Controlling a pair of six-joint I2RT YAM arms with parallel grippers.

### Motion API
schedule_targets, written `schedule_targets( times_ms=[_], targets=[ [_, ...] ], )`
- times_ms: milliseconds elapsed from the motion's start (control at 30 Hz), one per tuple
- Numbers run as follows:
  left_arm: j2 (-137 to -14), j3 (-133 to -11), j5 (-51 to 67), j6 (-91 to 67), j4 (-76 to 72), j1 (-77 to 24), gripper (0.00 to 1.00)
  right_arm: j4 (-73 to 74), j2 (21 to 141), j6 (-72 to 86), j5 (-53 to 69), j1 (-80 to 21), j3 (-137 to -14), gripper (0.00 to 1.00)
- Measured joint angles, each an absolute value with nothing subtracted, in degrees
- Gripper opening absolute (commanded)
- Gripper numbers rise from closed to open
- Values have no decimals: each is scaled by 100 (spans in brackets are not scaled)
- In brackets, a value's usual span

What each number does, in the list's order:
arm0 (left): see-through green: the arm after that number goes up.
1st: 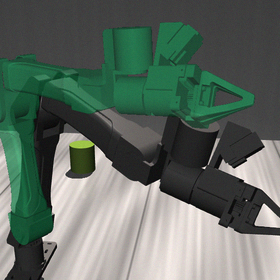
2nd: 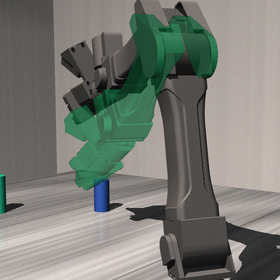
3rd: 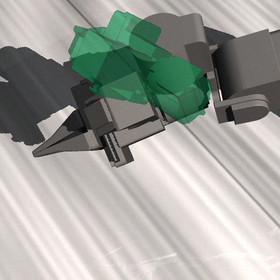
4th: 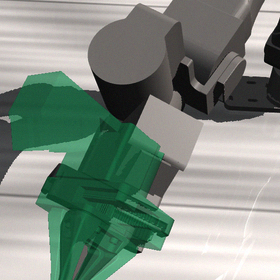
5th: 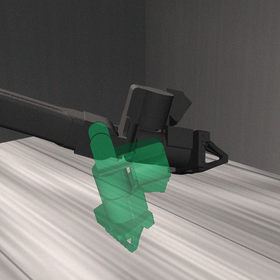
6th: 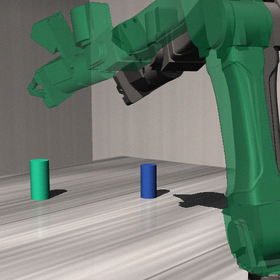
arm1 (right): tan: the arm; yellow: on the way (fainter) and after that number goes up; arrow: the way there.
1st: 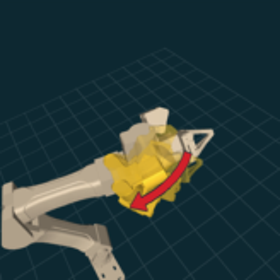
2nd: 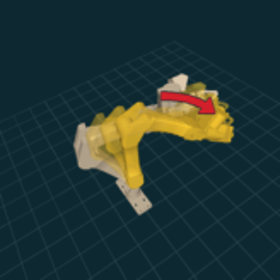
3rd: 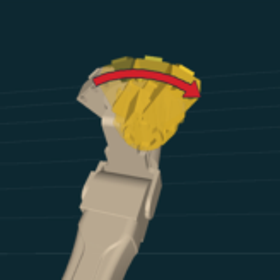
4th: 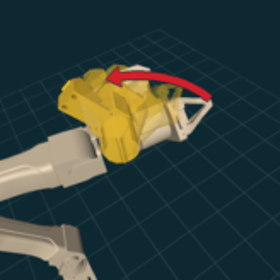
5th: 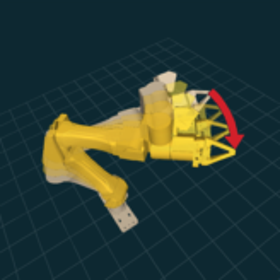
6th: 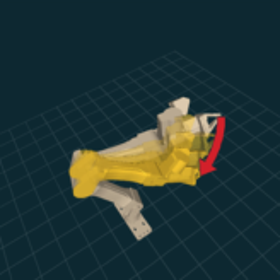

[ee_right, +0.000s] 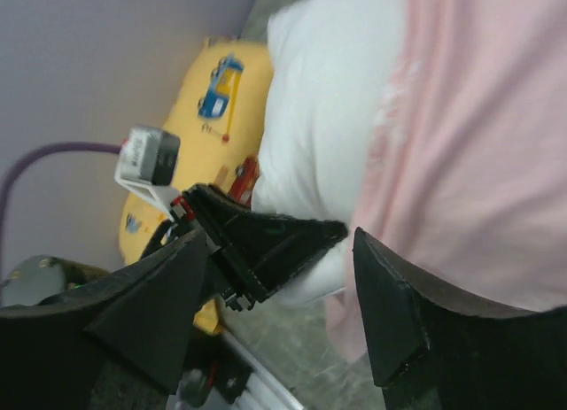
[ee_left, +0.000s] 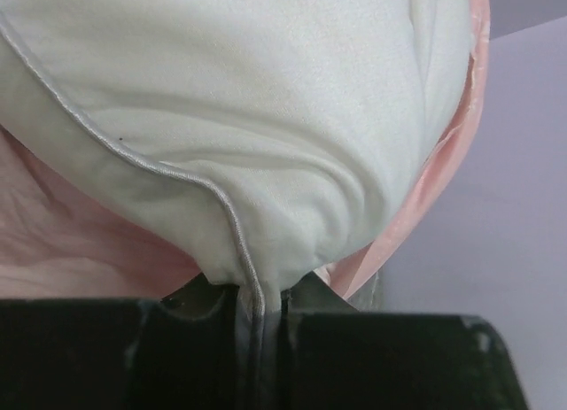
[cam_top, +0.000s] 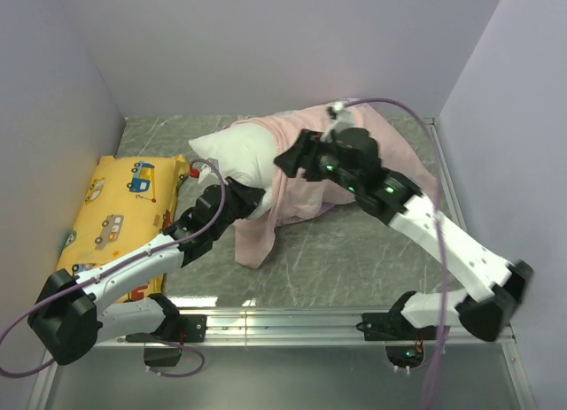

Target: Remove the pillowcase from the pillow

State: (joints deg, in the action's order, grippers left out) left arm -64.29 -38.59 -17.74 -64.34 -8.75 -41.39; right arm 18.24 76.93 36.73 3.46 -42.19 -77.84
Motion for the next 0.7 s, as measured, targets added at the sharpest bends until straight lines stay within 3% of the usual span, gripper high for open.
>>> schedule_targets(
  times_ms=[200, 333, 433, 467, 533, 600, 700],
  targets=[
    [-6429, -4056, -1710, -6403, -574, -4139, 1, 1857, 6257, 3234, -545, -3577, -6768, 76],
    [-6429, -4318, -1616, -6305, -410, -4139, 1, 1800, 6368, 3057, -578, -3183, -6042, 71],
    [-6429, -4449, -1549, -6235, -279, -4139, 1, 1881, 6930, 2991, -489, -3159, -5771, 49],
    [-6425, -4493, -1531, -6219, -207, -4139, 0, 1909, 7135, 2985, -495, -3153, -5780, 28],
    [-6414, -4552, -1522, -6193, -104, -4139, 0, 1951, 7435, 2956, -532, -3118, -5835, 17],
    [-6335, -4604, -1522, -6143, 45, -4136, 0, 1962, 7568, 2971, -593, -2993, -5863, 0],
    [-6117, -4676, -1492, -6051, 296, -4125, 1, 1933, 7564, 2991, -600, -2668, -5863, 0]
  ],
)
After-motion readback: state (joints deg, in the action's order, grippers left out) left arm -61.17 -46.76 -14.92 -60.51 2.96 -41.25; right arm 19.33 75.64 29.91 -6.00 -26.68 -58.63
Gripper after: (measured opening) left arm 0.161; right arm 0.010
